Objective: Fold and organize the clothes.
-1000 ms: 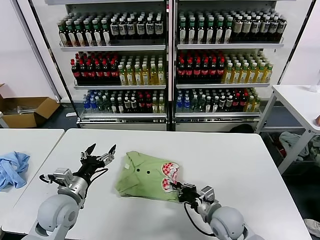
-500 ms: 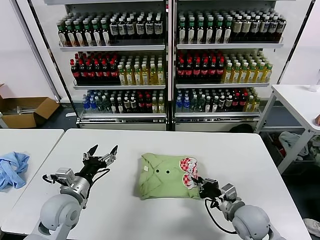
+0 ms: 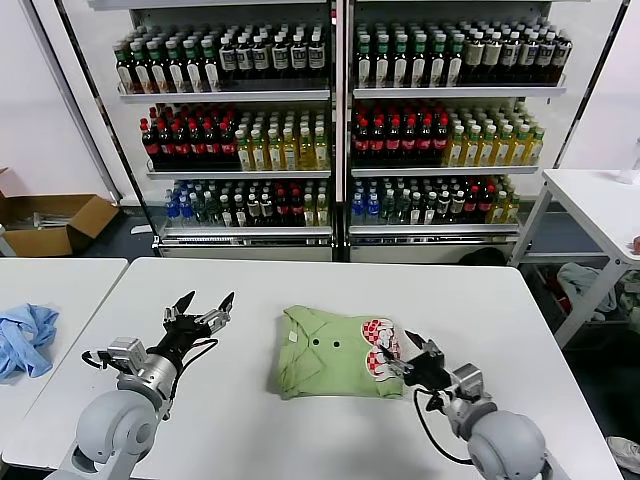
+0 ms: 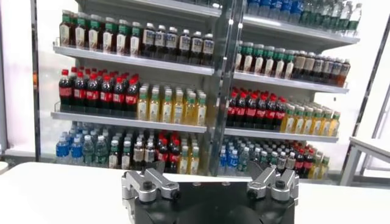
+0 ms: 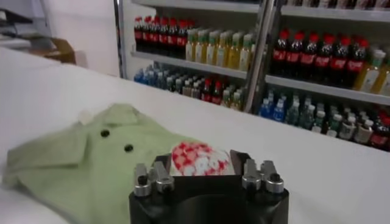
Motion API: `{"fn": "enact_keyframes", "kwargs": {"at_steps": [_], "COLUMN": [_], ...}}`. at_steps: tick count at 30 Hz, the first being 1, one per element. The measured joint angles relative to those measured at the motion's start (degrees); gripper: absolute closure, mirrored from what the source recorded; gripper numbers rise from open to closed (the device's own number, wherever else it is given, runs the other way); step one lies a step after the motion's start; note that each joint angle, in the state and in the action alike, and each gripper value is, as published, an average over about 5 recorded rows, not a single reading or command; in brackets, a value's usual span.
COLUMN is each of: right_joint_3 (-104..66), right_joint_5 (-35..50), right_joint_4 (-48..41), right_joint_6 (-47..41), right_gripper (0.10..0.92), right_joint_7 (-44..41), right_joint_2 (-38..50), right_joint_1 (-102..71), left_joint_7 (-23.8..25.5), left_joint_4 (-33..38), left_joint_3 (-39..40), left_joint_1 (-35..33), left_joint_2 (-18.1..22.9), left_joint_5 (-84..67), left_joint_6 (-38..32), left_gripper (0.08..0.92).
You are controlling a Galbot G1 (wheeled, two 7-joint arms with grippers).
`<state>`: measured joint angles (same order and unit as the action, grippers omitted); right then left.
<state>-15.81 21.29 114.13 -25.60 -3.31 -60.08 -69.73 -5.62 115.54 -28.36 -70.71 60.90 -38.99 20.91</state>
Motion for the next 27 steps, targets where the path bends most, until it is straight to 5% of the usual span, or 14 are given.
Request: {"fn": "enact_keyframes", "kwargs": {"at_steps": [6, 27], "right_joint_3": [4.43, 10.67], "right_joint_5": [-0.30, 4.38], "right_joint_4": [-5.48, -7.66], "right_joint_6": [1.25, -2.54], "right_gripper": [0.206, 0.203], "right_joint_7": [1.38, 2.66], "right_joint_2": [-4.17, -7.48], "right_joint_1": [4.41, 11.85], "left_joint_7": [-0.01, -0.04], "left_joint_4": [0.66, 0.11], "left_joint_3": [-0.33, 0.09], "left_joint_1": [-1.04, -0.77], "left_joint_2": [0.32, 0.89], "left_joint_5": [0.00, -0.37], "left_joint_6": [-0.06, -0.23], "left_gripper": [0.177, 0.177]}}
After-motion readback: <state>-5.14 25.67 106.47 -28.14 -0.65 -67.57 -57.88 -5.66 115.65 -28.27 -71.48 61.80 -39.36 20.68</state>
